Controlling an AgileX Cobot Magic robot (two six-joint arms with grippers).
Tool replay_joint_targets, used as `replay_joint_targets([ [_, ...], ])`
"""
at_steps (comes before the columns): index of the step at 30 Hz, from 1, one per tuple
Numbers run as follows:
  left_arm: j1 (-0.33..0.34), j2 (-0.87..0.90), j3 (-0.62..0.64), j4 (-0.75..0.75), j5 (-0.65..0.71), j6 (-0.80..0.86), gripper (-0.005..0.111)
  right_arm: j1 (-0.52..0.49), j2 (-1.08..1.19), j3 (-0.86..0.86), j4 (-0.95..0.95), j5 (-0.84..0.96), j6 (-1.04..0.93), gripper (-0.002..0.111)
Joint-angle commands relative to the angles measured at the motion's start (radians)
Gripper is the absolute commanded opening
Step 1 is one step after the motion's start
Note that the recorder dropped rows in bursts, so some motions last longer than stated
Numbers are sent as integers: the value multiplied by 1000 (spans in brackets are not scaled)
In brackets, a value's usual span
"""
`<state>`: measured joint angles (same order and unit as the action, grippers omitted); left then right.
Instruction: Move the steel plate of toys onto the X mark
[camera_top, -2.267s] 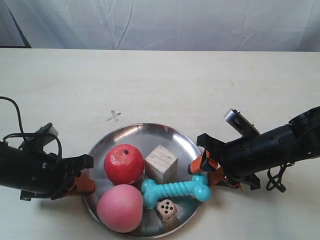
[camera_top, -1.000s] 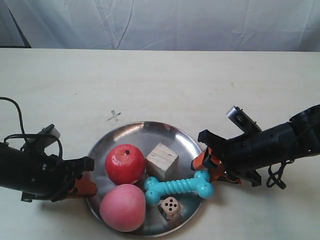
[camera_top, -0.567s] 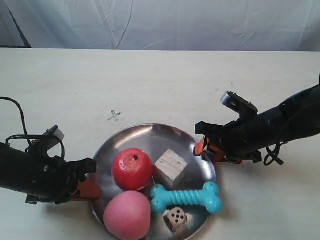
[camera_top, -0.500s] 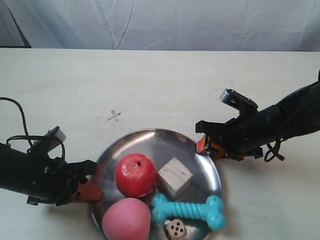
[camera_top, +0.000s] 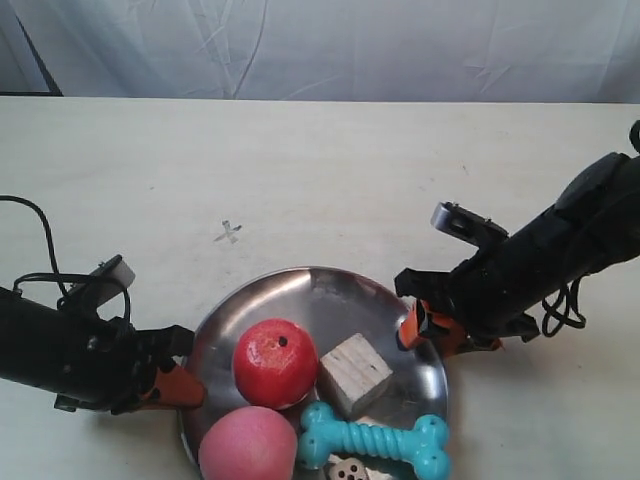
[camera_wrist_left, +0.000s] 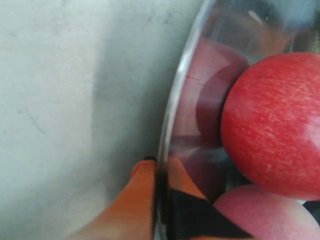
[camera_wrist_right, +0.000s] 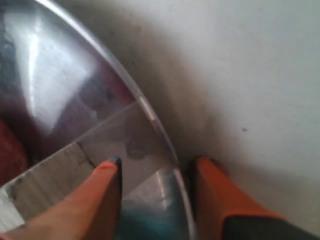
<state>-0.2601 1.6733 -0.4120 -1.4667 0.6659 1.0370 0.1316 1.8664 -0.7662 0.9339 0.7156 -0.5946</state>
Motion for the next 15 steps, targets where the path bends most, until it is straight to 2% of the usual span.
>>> replay_joint_targets([
  [1,-13,2,2,10,-6,16,0,-3,12,13,-134,68,83,44],
  [6,-13,2,2,-17,-12,16,0,-1,12,47,-103,92,99,44],
  [11,-13,2,2,-27,-12,16,0,-1,12,121,-78,-7,97,44],
  [13,-13,2,2,-27,-12,16,0,-1,12,139,-57,-24,97,41],
  [15,-13,2,2,-27,-12,16,0,-1,12,145,-48,-38,91,32],
])
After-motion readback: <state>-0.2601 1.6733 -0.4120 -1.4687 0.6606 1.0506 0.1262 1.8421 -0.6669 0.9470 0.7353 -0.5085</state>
